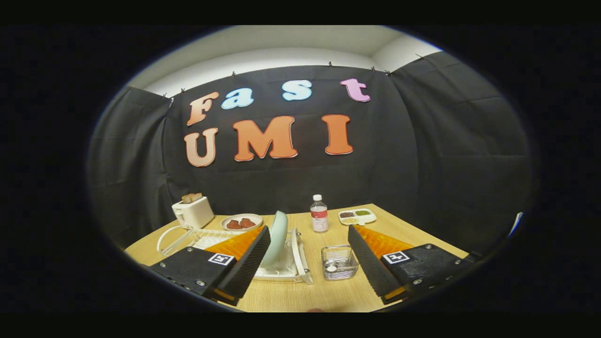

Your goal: Take the plate from the dish rack, then take the spoon from the basket and place it into the plate.

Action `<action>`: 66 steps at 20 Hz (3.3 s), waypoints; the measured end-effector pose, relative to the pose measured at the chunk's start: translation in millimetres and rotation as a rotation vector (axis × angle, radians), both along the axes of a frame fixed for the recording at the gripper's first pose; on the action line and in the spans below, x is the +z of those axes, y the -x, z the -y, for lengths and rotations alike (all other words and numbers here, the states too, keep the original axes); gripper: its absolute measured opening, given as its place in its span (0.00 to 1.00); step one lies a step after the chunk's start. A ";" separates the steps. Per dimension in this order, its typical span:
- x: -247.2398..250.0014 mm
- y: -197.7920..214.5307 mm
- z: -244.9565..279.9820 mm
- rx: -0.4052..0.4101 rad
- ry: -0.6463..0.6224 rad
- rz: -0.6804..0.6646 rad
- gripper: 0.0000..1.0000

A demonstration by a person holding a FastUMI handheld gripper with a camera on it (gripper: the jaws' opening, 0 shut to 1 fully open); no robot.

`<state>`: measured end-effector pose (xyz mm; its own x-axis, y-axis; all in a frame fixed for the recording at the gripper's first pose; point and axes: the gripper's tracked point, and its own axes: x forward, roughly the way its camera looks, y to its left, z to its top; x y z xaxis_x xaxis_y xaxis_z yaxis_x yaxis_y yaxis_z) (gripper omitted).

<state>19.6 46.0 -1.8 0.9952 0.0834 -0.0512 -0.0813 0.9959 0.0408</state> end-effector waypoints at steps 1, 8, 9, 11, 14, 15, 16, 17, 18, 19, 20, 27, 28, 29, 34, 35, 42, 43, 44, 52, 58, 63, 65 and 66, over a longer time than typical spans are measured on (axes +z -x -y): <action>0.8 -2.0 -1.2 0.001 0.002 0.002 0.99; -0.3 -25.8 -35.3 0.089 -0.011 -0.014 0.99; -4.9 -32.0 -40.3 0.107 -0.016 -0.030 0.99; -12.0 -43.5 -46.5 0.119 -0.032 -0.075 0.99; -17.1 -64.7 -52.9 0.113 -0.025 -0.097 0.99; -21.1 -71.5 -55.2 0.109 -0.014 -0.106 0.99; -25.1 -77.7 -57.5 0.107 -0.006 -0.118 0.99; -29.5 -84.1 -60.2 0.107 0.000 -0.133 0.99; -34.7 -89.9 -61.3 0.102 0.003 -0.150 0.99; -38.5 -96.1 -62.2 0.094 0.005 -0.161 0.99; -43.1 -102.2 -62.1 0.085 0.012 -0.169 0.99; -80.0 -133.2 -69.5 0.033 0.048 -0.263 0.99; -84.0 -135.9 -71.6 0.030 0.051 -0.272 0.99; -88.5 -137.2 -75.5 0.029 0.055 -0.278 0.99; -105.8 -140.3 -87.9 0.026 0.087 -0.323 0.92; -108.3 -139.0 -89.5 0.025 0.094 -0.331 0.84; -103.0 -141.5 -83.8 -0.099 0.179 -0.342 0.32; -100.3 -140.2 -85.9 -0.106 0.194 -0.340 0.30; -97.0 -140.3 -89.3 -0.114 0.209 -0.332 0.29; -66.8 -137.3 -96.4 -0.174 0.355 -0.255 0.28; -41.4 -124.4 -92.1 -0.161 0.313 -0.215 0.28; -25.2 -90.7 -83.8 -0.107 0.234 -0.193 0.28; -22.9 -72.3 -83.9 -0.064 0.188 -0.202 0.28; -21.9 -63.5 -84.3 -0.041 0.156 -0.207 0.28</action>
<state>83.1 130.3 -23.7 0.9645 0.0188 -0.2633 -0.0472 0.9937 -0.1018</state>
